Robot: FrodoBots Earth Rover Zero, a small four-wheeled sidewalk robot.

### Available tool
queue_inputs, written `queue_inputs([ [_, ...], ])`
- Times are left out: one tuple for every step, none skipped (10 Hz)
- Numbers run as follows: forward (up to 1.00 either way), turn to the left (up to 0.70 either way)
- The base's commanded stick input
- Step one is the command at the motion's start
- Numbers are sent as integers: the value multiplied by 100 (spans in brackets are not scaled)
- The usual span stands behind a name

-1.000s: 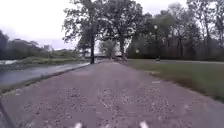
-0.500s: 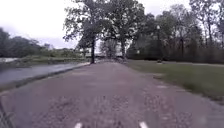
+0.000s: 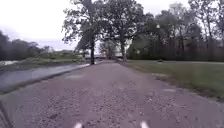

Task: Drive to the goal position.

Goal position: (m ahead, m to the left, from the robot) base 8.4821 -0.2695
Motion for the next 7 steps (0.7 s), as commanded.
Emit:
queue_inputs([
  [70, 0],
  [70, 0],
  [70, 0],
  [70, 0],
  [70, 0],
  [70, 0],
  [70, 0],
])
